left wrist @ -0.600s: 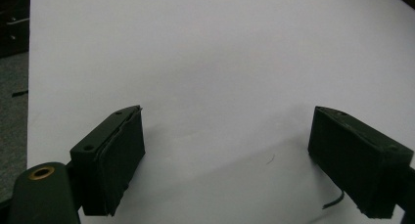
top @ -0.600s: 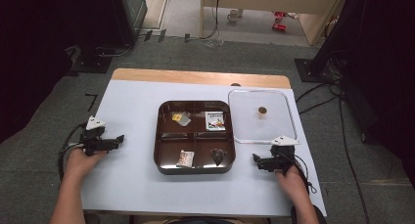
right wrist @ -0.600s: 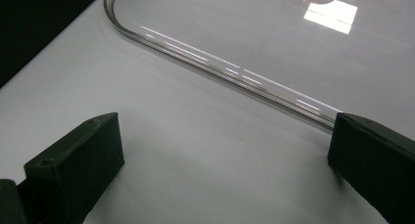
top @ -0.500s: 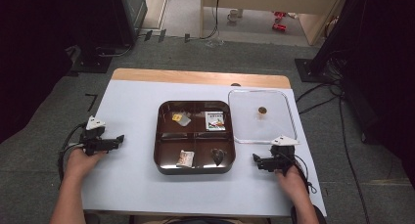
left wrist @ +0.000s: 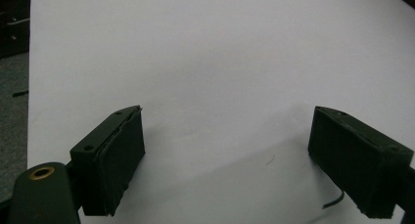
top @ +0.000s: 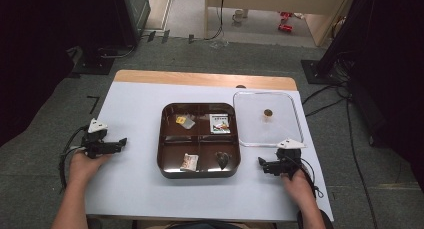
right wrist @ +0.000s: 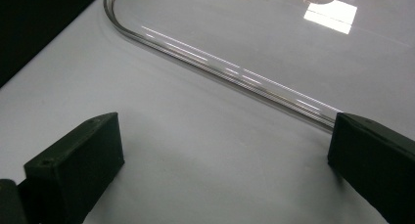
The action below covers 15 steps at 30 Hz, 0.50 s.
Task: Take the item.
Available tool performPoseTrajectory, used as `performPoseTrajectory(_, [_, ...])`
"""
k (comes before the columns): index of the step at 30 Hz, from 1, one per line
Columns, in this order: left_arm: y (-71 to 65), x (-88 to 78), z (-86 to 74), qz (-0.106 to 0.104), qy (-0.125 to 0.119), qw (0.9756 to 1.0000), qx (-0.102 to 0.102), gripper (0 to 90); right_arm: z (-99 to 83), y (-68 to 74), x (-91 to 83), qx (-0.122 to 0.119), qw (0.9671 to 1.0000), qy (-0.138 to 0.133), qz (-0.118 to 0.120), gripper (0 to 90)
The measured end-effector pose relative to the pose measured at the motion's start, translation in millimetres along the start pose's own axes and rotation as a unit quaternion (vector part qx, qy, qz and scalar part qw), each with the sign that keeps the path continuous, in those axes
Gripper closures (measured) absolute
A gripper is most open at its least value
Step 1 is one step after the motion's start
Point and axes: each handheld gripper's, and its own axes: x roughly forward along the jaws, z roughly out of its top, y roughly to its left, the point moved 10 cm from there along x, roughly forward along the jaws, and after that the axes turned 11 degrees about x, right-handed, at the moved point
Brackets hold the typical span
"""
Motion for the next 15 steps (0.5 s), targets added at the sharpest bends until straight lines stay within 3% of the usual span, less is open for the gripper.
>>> performPoseTrajectory(15, [-0.4,-0.1,0.5,0.002,0.003,1.0000,-0.004,13.6,0.0,0.0,0.0,0.000,1.0000,0.001,0.000,0.0])
